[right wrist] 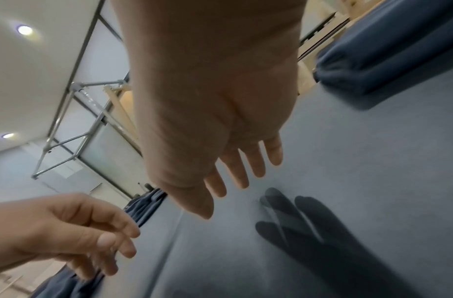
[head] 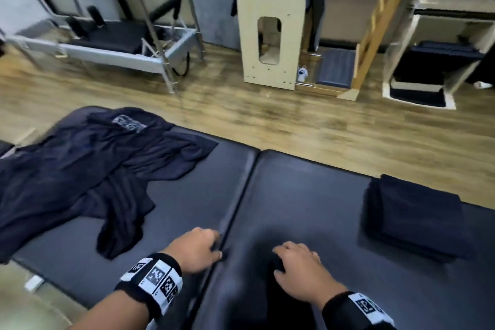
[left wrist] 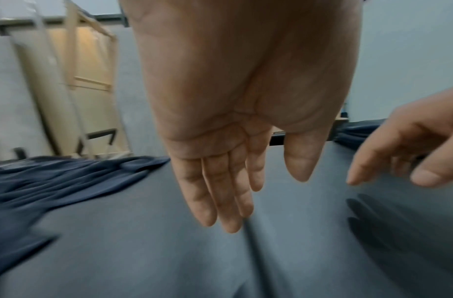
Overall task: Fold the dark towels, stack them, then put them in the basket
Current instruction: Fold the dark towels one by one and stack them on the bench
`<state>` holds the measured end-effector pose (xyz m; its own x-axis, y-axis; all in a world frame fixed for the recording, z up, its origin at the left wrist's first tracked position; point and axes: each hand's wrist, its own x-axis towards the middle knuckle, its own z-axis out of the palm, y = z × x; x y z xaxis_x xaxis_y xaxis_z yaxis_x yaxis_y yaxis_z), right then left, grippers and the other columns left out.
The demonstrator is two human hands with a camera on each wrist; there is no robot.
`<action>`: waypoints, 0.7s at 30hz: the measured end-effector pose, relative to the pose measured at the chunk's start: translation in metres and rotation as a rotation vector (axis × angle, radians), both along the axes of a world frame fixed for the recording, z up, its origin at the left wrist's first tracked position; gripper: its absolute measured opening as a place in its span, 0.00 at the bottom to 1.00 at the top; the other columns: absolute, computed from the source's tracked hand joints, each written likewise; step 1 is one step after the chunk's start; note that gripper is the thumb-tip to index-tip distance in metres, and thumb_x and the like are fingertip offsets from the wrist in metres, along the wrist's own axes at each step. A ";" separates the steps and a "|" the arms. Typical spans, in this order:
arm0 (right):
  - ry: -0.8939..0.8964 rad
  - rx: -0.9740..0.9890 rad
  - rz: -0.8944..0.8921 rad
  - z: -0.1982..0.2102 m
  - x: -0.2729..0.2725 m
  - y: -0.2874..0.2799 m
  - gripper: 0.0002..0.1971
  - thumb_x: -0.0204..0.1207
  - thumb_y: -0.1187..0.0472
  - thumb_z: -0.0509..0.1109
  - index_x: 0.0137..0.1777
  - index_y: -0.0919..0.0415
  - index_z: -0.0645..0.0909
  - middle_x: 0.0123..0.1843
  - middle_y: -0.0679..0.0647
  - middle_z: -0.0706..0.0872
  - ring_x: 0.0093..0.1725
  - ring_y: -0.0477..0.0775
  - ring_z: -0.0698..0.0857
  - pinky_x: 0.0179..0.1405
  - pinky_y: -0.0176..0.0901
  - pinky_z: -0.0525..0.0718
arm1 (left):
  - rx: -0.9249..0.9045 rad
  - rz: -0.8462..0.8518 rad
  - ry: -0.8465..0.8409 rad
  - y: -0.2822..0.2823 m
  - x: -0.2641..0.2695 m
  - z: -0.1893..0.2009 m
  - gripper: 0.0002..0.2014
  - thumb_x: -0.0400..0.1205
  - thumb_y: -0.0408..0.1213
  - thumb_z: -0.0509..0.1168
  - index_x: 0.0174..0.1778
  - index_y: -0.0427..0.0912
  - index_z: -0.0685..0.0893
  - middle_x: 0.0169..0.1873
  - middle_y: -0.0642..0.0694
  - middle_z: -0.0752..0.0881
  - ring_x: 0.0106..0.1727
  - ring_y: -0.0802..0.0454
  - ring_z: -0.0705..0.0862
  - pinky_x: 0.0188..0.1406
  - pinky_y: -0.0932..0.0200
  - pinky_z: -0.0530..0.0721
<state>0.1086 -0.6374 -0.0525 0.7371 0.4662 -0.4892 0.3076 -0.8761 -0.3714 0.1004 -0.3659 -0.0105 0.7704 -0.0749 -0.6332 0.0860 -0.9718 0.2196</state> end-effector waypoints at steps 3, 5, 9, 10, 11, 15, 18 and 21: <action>0.037 0.006 0.032 0.000 -0.005 0.050 0.25 0.80 0.48 0.62 0.77 0.49 0.73 0.73 0.48 0.77 0.76 0.59 0.73 0.74 0.58 0.73 | 0.039 0.048 -0.003 0.061 -0.018 -0.002 0.09 0.79 0.52 0.64 0.46 0.51 0.78 0.56 0.44 0.87 0.60 0.42 0.85 0.55 0.55 0.81; 0.038 -0.005 0.048 0.000 -0.005 0.088 0.25 0.80 0.47 0.62 0.76 0.50 0.74 0.73 0.49 0.77 0.76 0.59 0.74 0.74 0.58 0.74 | 0.084 0.032 -0.006 0.106 -0.023 -0.009 0.10 0.79 0.50 0.64 0.49 0.49 0.79 0.58 0.43 0.86 0.62 0.40 0.84 0.58 0.52 0.83; 0.052 -0.063 0.050 0.001 -0.002 0.156 0.25 0.79 0.48 0.62 0.76 0.50 0.74 0.73 0.51 0.78 0.76 0.59 0.75 0.73 0.59 0.75 | 0.195 -0.012 -0.068 0.183 -0.022 -0.030 0.14 0.80 0.41 0.61 0.61 0.44 0.80 0.64 0.43 0.80 0.66 0.41 0.81 0.64 0.46 0.82; 0.061 -0.078 0.048 0.002 -0.002 0.176 0.25 0.79 0.48 0.62 0.75 0.50 0.75 0.73 0.51 0.78 0.75 0.60 0.75 0.72 0.60 0.76 | 0.220 -0.024 -0.085 0.201 -0.021 -0.036 0.15 0.80 0.38 0.61 0.63 0.44 0.78 0.65 0.43 0.77 0.67 0.41 0.79 0.64 0.45 0.82; 0.062 -0.085 0.049 0.005 -0.001 0.190 0.24 0.78 0.47 0.62 0.73 0.50 0.76 0.71 0.52 0.79 0.74 0.61 0.76 0.71 0.59 0.76 | 0.240 -0.026 -0.101 0.213 -0.021 -0.039 0.16 0.80 0.37 0.63 0.65 0.43 0.76 0.65 0.43 0.74 0.68 0.41 0.77 0.62 0.44 0.83; 0.042 -0.104 0.040 0.012 0.001 0.247 0.18 0.75 0.45 0.62 0.62 0.50 0.78 0.64 0.53 0.81 0.69 0.62 0.79 0.66 0.57 0.79 | 0.310 -0.030 -0.088 0.257 -0.019 -0.055 0.31 0.74 0.50 0.73 0.68 0.47 0.67 0.64 0.43 0.70 0.67 0.40 0.75 0.58 0.45 0.81; 0.061 -0.123 0.018 0.017 0.002 0.274 0.19 0.75 0.45 0.62 0.63 0.50 0.78 0.65 0.53 0.82 0.68 0.64 0.80 0.66 0.57 0.80 | 0.342 -0.114 -0.115 0.270 -0.016 -0.058 0.26 0.75 0.49 0.70 0.65 0.45 0.70 0.63 0.42 0.77 0.64 0.40 0.79 0.61 0.44 0.78; 0.073 -0.151 0.024 0.022 0.004 0.295 0.19 0.75 0.46 0.63 0.64 0.51 0.78 0.66 0.54 0.82 0.68 0.64 0.80 0.66 0.57 0.79 | 0.289 -0.174 -0.124 0.279 -0.008 -0.052 0.16 0.79 0.38 0.62 0.62 0.43 0.77 0.62 0.41 0.83 0.63 0.39 0.83 0.62 0.46 0.76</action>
<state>0.1122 -0.3427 -0.0308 0.6866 0.4003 -0.6069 0.3061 -0.9164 -0.2580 0.0921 -0.0870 -0.0625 0.8341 -0.0428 -0.5500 -0.0960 -0.9930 -0.0683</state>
